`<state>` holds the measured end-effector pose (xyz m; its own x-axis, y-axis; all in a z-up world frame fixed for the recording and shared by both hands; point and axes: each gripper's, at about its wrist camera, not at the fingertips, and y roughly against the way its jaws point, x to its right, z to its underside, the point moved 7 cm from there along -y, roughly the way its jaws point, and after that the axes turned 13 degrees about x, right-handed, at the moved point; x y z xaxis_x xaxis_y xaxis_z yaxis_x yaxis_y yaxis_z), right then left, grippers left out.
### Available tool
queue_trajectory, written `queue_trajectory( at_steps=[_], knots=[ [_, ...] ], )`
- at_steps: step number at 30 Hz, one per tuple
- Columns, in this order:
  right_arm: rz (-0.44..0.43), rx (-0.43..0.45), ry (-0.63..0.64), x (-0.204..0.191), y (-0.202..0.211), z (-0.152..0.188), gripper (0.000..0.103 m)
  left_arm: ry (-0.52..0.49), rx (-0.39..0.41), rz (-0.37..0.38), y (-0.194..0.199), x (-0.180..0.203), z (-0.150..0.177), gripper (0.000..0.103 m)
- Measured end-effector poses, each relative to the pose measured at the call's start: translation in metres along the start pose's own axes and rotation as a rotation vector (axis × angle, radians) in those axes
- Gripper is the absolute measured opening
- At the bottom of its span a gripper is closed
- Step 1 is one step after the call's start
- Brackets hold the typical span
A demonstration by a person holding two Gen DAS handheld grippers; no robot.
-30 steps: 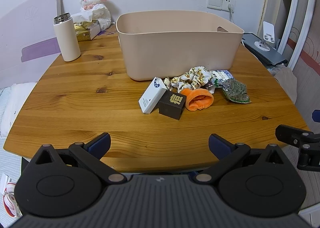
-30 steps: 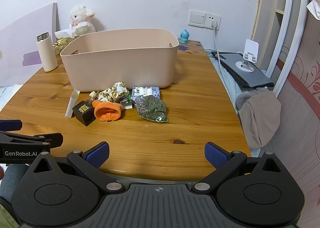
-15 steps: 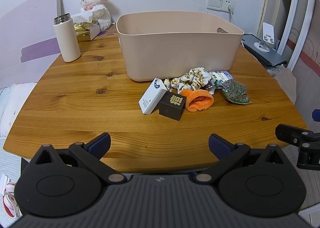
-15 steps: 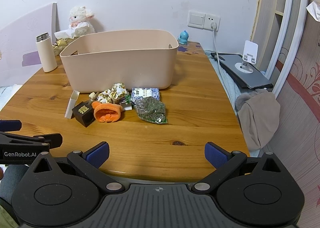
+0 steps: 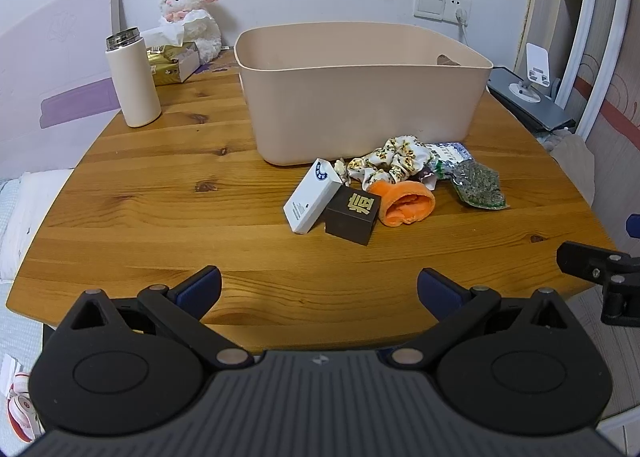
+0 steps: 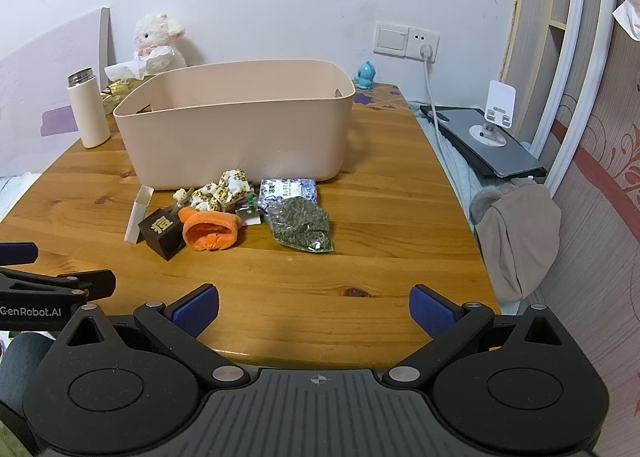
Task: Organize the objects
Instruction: 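Move both tools toward the scattered items beside the beige bin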
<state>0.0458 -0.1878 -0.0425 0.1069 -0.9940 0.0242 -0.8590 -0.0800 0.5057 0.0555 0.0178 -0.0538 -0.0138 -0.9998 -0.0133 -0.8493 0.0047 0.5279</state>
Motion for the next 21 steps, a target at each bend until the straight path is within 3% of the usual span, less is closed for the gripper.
queue_trajectory(
  at_steps=[21],
  knots=[
    [0.009, 0.012, 0.038, -0.006, -0.049, -0.006, 0.099, 0.01, 0.021, -0.01, -0.044, -0.031, -0.021, 0.103]
  ],
)
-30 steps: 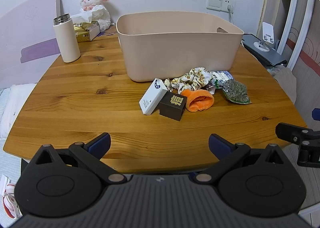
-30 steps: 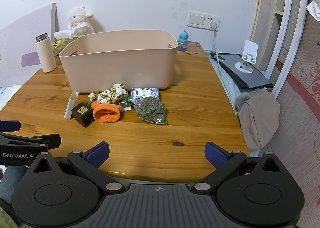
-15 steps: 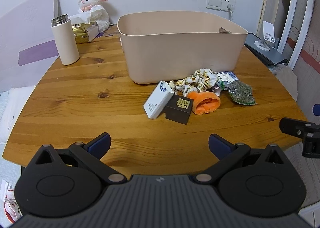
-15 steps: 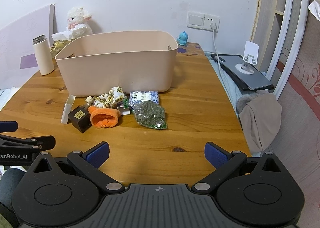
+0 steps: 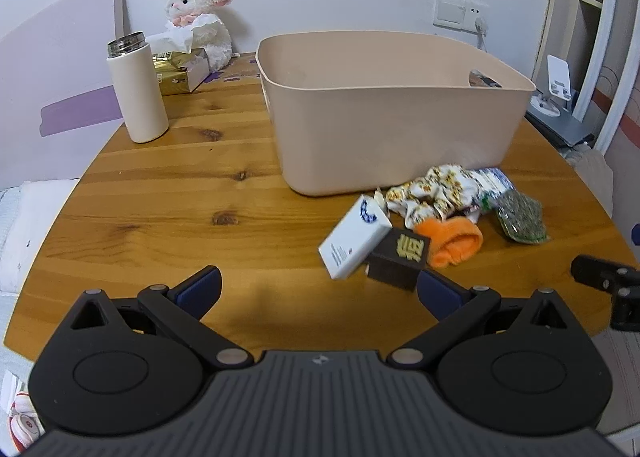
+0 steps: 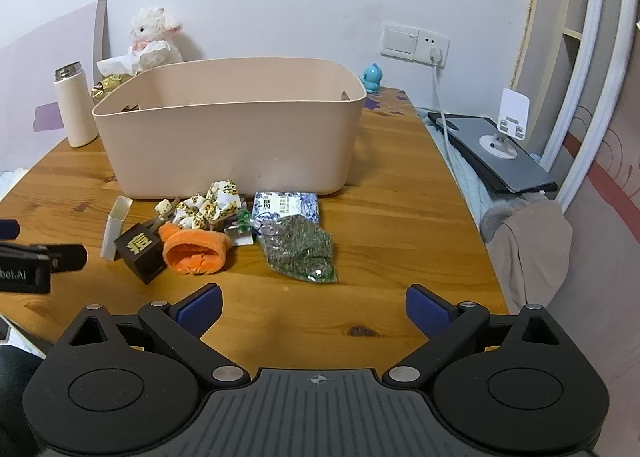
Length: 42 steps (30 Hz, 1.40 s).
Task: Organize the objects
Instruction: 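Move both tools toward the scattered items beside the beige bin, then grasp the white medicine box with the left tool while the right tool grasps the green tea bag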
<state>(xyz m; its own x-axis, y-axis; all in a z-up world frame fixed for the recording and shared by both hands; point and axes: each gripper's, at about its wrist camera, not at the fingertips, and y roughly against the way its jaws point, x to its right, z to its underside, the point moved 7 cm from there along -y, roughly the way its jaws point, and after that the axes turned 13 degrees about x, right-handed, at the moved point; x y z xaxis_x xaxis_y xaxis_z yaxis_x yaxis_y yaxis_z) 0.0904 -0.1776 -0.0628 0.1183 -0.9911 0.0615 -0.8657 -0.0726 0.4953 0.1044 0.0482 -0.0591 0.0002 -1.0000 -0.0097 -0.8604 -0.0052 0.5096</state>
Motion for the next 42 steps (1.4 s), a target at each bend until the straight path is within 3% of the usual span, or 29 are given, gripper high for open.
queue_trajectory(
  at_steps=[7, 16, 24, 26, 28, 33, 35, 42],
  knots=[
    [-0.011, -0.014, 0.005, 0.001, -0.033, -0.001, 0.097, 0.006, -0.016, -0.006, -0.03, -0.005, -0.004, 0.103],
    [-0.03, -0.028, -0.015, -0.004, -0.073, 0.0, 0.096, 0.057, -0.035, 0.047, -0.058, 0.004, -0.011, 0.103],
    [-0.029, -0.059, -0.048, -0.004, -0.101, 0.004, 0.086, 0.08, -0.052, 0.03, -0.076, -0.002, -0.005, 0.103],
    [-0.033, -0.066, -0.051, -0.004, -0.104, 0.006, 0.08, 0.098, -0.047, 0.028, -0.076, -0.007, -0.006, 0.098],
    [-0.037, -0.072, -0.051, -0.006, -0.105, 0.007, 0.077, 0.123, -0.042, 0.028, -0.076, -0.013, -0.007, 0.088],
    [-0.047, -0.077, -0.056, -0.008, -0.108, 0.008, 0.066, 0.11, -0.1, 0.025, -0.085, -0.018, 0.004, 0.068],
    [-0.049, -0.077, -0.055, -0.008, -0.109, 0.008, 0.058, 0.085, -0.084, 0.022, -0.084, -0.016, 0.006, 0.066],
    [-0.058, -0.069, -0.047, -0.013, -0.105, 0.008, 0.054, 0.084, -0.08, 0.038, -0.084, -0.017, 0.006, 0.065]
  ],
)
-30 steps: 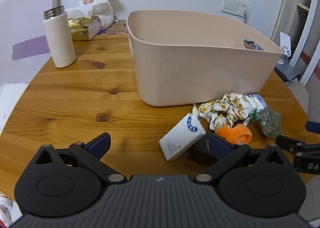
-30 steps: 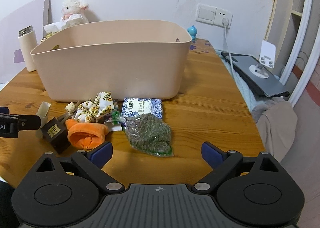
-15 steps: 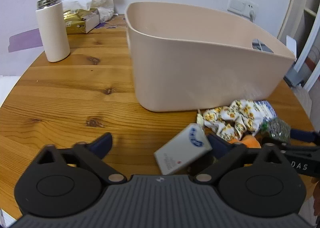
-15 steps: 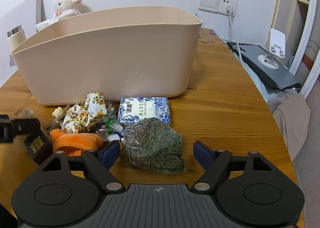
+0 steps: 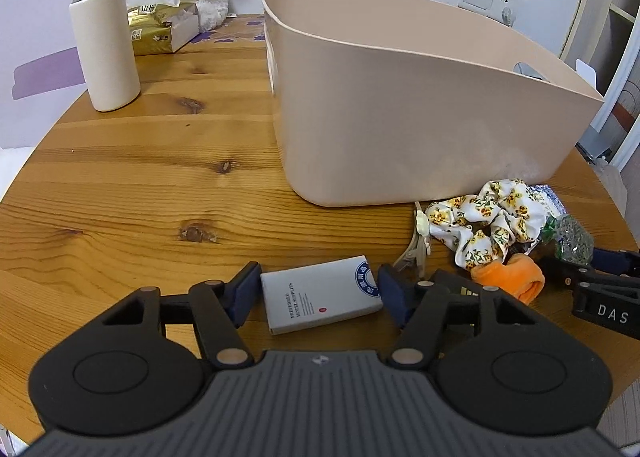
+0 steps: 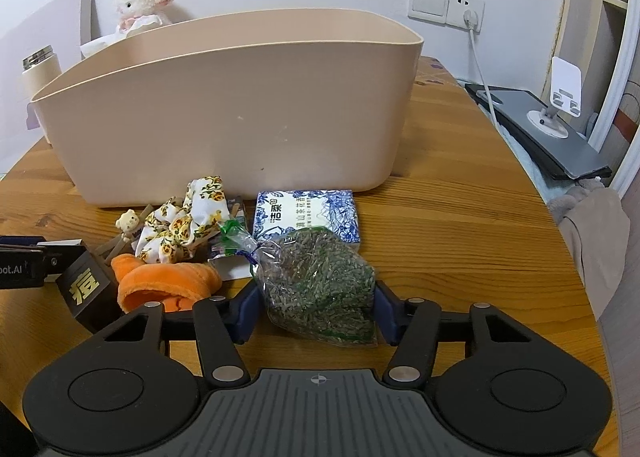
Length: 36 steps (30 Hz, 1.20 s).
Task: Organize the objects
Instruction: 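Grasp the white medicine box with the left tool while the right tool grasps the green tea bag, then carry both items over the beige bin and open both tools to drop them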
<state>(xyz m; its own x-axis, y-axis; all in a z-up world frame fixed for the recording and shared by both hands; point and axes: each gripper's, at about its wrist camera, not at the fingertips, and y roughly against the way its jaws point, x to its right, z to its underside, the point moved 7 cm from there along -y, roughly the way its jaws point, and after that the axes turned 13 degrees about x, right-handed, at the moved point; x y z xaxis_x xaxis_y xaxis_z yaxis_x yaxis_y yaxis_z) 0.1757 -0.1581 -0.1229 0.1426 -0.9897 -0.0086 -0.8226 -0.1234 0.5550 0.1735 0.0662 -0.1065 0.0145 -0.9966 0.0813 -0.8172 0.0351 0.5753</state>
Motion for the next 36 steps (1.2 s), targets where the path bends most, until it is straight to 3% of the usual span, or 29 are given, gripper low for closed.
queue_trajectory(
  at_steps=[9, 23, 29, 36],
  knots=[
    [0.006, 0.06, -0.003, 0.003, 0.024, -0.014, 0.054, 0.017, 0.044, -0.012, 0.017, -0.004, -0.01, 0.065],
    [0.014, 0.272, -0.01, 0.016, 0.064, -0.087, 0.054, -0.021, 0.265, 0.01, 0.063, 0.015, -0.1, 0.065],
    [0.015, 0.293, 0.002, 0.014, 0.048, -0.121, 0.054, -0.07, 0.291, 0.004, 0.033, 0.034, -0.137, 0.065],
    [0.018, 0.253, 0.024, 0.003, 0.009, -0.137, 0.054, -0.102, 0.239, -0.025, -0.018, 0.043, -0.143, 0.065]
  ],
)
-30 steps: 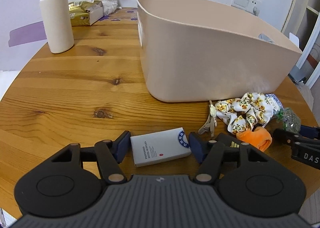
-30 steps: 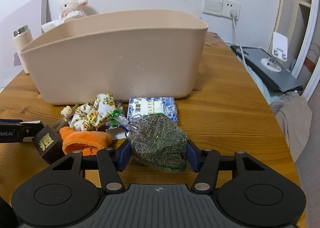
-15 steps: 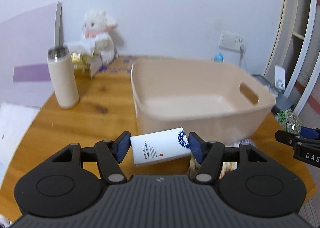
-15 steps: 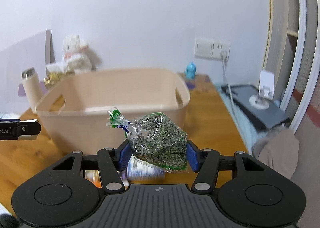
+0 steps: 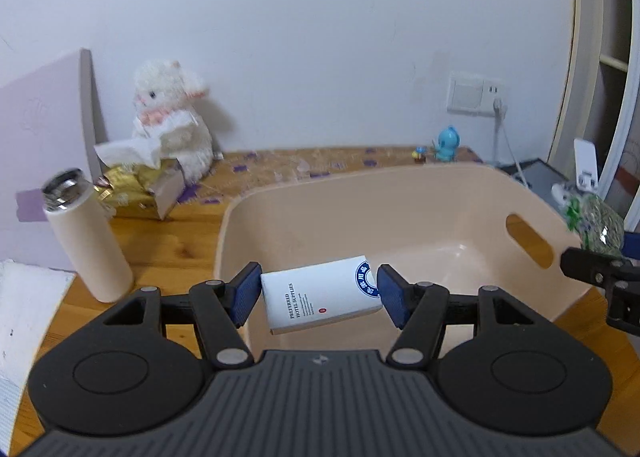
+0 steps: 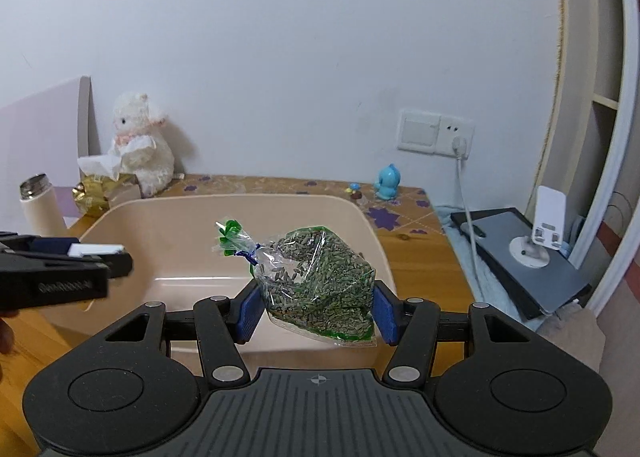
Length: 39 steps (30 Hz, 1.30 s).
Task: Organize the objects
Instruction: 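Carry both items over the beige bin and open both tools to drop them, then grasp the black gold-lettered box with the left tool while the right tool grasps the orange cloth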
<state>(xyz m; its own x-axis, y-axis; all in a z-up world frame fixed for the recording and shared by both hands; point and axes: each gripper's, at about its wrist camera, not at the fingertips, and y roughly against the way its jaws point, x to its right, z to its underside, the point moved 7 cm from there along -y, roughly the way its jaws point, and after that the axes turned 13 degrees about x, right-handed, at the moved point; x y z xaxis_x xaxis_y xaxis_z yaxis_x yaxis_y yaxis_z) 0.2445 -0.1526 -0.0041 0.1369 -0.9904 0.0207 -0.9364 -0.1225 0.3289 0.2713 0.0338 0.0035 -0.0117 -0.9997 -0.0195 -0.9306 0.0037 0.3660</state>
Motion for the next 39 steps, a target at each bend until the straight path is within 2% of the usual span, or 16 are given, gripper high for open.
queue_trajectory(
  at_steps=[4, 9, 11, 13, 16, 18, 21, 23, 26, 31, 39],
  knots=[
    [-0.001, -0.033, 0.029, -0.011, -0.02, 0.004, 0.054, -0.01, -0.065, 0.0, -0.022, 0.002, 0.017, 0.065],
    [-0.002, -0.083, 0.029, -0.015, -0.037, 0.015, 0.056, -0.035, -0.078, 0.0, -0.03, 0.002, 0.026, 0.066],
    [0.003, -0.093, 0.025, -0.013, -0.039, 0.018, 0.064, -0.023, -0.085, 0.01, -0.03, 0.001, 0.024, 0.067],
    [0.007, -0.088, 0.018, -0.01, -0.035, 0.017, 0.066, -0.017, -0.091, 0.017, -0.027, 0.001, 0.022, 0.078],
    [0.012, -0.059, 0.012, -0.005, -0.022, 0.01, 0.076, -0.021, -0.075, 0.014, -0.018, 0.001, 0.016, 0.086],
    [0.014, -0.041, 0.015, -0.002, -0.011, 0.005, 0.078, -0.017, -0.073, 0.022, -0.009, 0.001, 0.012, 0.09],
    [0.013, -0.026, 0.026, 0.002, 0.005, 0.001, 0.081, -0.023, -0.054, 0.028, 0.008, 0.003, 0.006, 0.091],
    [0.011, -0.023, 0.033, 0.003, 0.016, 0.001, 0.086, -0.033, -0.048, 0.033, 0.02, 0.004, 0.005, 0.091],
    [0.014, -0.033, 0.051, 0.006, 0.029, 0.008, 0.087, -0.042, -0.044, 0.043, 0.039, 0.007, 0.008, 0.094],
    [0.017, -0.078, 0.079, 0.01, 0.047, 0.029, 0.088, -0.059, -0.068, 0.065, 0.063, 0.011, 0.025, 0.096],
    [0.0, -0.172, 0.098, 0.012, 0.06, 0.075, 0.089, -0.074, -0.162, 0.105, 0.081, 0.014, 0.072, 0.096]
  ],
)
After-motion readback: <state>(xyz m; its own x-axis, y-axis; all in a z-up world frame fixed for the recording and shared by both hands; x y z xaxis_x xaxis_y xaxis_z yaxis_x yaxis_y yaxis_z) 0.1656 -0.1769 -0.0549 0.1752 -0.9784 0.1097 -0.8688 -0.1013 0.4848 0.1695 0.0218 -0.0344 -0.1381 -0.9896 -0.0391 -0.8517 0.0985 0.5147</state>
